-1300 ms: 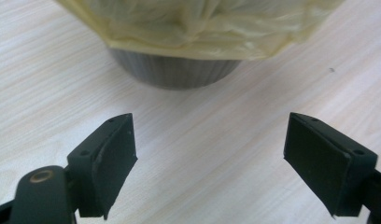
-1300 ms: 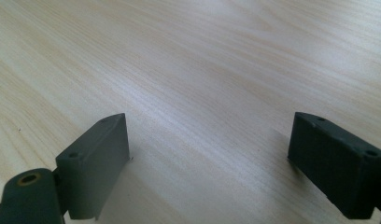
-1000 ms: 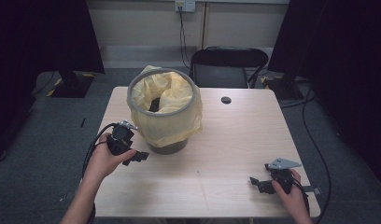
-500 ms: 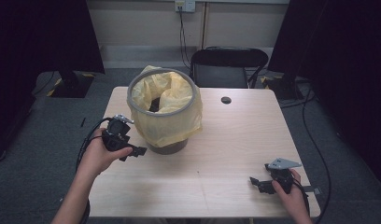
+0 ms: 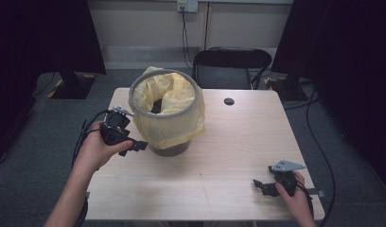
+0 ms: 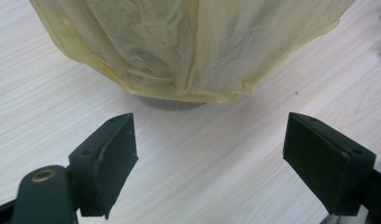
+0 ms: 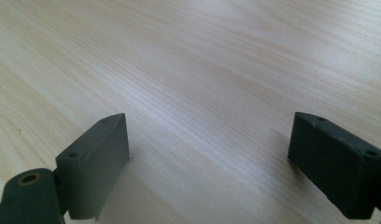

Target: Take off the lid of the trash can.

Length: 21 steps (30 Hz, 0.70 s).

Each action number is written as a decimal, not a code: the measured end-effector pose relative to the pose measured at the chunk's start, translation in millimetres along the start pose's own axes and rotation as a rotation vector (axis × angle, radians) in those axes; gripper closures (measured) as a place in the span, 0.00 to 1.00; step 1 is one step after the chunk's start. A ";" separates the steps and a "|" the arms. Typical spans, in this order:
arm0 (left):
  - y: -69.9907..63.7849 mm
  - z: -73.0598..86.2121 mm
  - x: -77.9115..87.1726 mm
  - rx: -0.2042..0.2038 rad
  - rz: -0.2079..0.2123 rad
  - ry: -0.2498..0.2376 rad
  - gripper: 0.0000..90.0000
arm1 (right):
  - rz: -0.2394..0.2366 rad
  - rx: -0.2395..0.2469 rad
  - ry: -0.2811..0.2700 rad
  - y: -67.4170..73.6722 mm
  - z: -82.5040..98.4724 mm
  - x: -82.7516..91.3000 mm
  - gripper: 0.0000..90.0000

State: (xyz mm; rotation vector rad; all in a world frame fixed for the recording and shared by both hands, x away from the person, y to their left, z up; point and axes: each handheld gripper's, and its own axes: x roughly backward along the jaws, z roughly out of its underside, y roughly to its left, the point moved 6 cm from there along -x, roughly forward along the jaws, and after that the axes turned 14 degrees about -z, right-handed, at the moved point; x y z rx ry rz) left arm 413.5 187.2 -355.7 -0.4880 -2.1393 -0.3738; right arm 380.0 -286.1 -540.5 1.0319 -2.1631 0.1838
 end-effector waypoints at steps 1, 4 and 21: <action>0.0 0.0 0.0 0.000 0.000 0.000 0.19 | 0.000 0.000 0.000 0.0 0.0 0.0 0.13; 3.8 -4.5 6.7 -0.001 -0.004 -0.001 0.19 | 0.001 0.002 -0.001 -0.2 -0.1 0.0 0.13; 15.5 -20.4 28.7 0.008 -0.016 -0.003 0.19 | 0.000 0.003 -0.001 -0.2 -0.1 -0.1 0.13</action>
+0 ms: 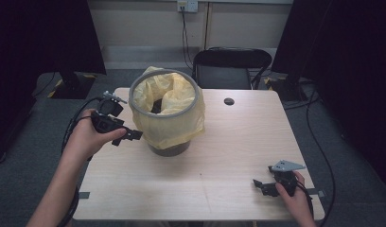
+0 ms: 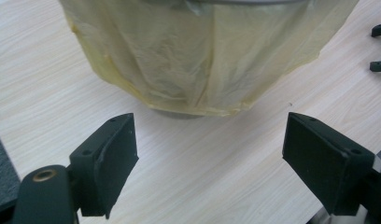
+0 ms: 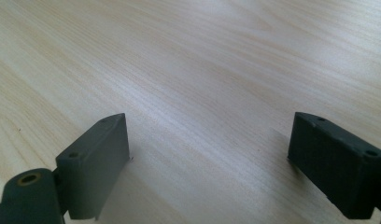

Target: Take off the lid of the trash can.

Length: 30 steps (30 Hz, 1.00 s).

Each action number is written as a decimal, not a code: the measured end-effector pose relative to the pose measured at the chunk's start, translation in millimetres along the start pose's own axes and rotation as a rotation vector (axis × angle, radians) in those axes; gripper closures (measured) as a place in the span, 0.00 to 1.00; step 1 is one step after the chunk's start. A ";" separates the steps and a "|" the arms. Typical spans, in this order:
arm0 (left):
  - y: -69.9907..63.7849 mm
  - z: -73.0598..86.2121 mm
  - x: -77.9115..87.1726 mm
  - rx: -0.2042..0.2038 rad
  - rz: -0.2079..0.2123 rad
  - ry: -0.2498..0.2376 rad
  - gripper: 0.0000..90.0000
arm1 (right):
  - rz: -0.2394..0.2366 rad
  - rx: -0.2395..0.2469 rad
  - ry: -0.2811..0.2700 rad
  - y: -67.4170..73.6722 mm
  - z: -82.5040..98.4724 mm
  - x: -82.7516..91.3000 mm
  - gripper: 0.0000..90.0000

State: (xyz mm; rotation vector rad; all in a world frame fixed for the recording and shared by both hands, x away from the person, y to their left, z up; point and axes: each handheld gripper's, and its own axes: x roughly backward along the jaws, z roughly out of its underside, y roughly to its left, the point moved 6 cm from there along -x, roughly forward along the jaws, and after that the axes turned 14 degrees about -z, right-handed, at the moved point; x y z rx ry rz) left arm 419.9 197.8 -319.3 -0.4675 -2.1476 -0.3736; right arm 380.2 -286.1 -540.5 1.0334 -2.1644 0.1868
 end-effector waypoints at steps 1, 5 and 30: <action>1.7 -0.7 1.4 0.010 0.003 -0.001 0.19 | 0.000 0.000 0.000 0.0 0.0 0.0 0.13; 8.4 -4.0 7.3 0.029 -0.005 -0.008 0.19 | 0.000 0.000 0.000 0.0 0.0 0.0 0.13; 26.9 -56.0 14.5 0.098 -0.066 -0.021 0.25 | 0.000 0.000 0.001 0.0 0.0 0.1 0.13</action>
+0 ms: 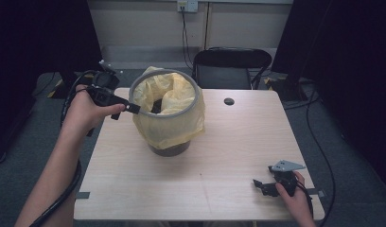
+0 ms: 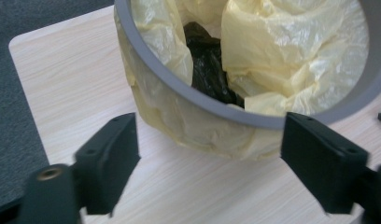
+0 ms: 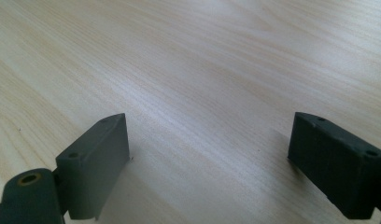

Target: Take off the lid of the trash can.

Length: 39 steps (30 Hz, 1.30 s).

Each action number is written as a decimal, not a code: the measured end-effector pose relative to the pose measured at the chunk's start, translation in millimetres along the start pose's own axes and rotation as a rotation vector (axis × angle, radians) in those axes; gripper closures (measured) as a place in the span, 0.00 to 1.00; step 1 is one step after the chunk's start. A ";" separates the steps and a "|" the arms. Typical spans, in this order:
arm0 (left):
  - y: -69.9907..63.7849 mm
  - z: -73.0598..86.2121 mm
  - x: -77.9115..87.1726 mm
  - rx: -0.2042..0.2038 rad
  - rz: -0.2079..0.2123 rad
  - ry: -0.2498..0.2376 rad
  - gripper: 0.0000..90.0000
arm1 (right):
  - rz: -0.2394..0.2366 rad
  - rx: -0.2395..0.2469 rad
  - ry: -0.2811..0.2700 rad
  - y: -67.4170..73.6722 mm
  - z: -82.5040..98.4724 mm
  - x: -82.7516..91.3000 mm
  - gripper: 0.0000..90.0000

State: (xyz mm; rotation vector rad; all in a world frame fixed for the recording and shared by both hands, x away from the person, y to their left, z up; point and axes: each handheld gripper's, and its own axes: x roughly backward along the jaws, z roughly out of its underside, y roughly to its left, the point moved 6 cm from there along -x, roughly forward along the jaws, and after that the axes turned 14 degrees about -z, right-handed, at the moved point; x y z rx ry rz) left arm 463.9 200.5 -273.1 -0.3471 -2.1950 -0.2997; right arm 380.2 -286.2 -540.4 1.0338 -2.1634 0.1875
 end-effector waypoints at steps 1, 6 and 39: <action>0.2 -1.6 -1.6 0.006 -0.006 -0.003 0.27 | 0.001 -0.001 0.000 0.0 0.0 0.0 0.13; 4.5 -7.7 -9.7 0.026 -0.019 -0.001 0.29 | 0.000 0.000 0.000 0.0 0.0 0.0 0.13; 17.7 -34.7 -37.6 0.296 -0.084 0.157 0.81 | -0.005 0.001 0.003 0.2 0.0 -0.3 0.12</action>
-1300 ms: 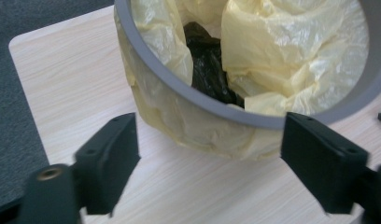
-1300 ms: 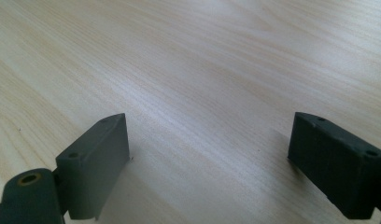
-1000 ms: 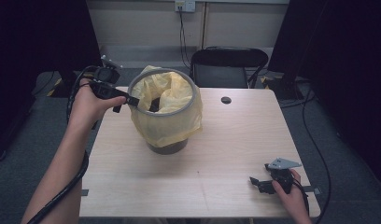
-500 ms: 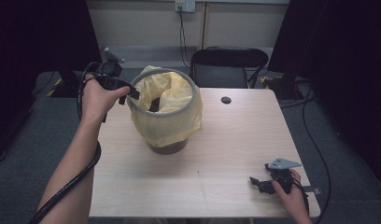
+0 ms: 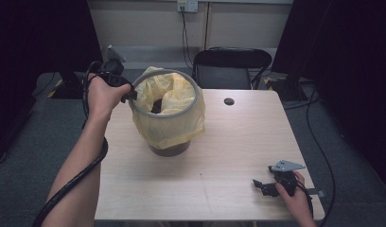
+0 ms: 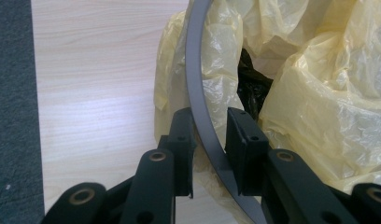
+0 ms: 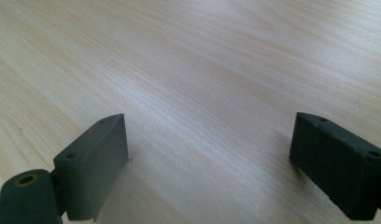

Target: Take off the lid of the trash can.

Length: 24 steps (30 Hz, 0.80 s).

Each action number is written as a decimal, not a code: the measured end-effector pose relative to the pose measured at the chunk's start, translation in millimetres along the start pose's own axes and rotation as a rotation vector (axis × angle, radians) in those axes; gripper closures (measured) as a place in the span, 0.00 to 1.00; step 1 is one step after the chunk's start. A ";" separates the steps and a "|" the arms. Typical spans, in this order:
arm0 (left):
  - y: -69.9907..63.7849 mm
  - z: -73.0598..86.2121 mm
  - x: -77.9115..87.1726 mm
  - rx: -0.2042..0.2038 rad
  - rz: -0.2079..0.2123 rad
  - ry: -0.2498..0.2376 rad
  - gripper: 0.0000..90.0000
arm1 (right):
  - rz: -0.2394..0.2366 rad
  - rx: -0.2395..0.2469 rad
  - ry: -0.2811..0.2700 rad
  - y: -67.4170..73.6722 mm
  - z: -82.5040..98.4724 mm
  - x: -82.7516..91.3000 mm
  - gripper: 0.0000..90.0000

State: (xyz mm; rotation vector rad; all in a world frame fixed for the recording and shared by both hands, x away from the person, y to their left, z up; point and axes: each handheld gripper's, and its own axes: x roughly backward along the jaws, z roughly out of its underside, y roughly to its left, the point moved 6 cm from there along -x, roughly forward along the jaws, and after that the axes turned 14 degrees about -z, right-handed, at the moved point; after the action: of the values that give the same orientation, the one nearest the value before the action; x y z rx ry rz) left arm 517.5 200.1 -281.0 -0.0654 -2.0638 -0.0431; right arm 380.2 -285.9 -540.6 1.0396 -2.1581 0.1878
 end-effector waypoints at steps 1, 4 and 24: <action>0.0 0.0 0.0 0.000 0.000 0.000 0.80 | 0.000 0.000 0.000 0.0 0.0 0.0 0.12; 0.7 -3.2 7.6 0.019 -0.008 -0.002 0.80 | -0.001 0.000 0.000 0.0 0.0 0.0 0.12; 0.7 -7.1 2.9 0.056 -0.016 0.029 0.86 | -0.008 0.005 0.005 0.4 0.0 -0.5 0.10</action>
State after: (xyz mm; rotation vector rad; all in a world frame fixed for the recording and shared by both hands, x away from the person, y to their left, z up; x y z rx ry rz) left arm 522.4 200.5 -275.1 -0.0136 -2.0352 0.0033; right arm 380.1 -285.3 -540.9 1.0491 -2.1494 0.1915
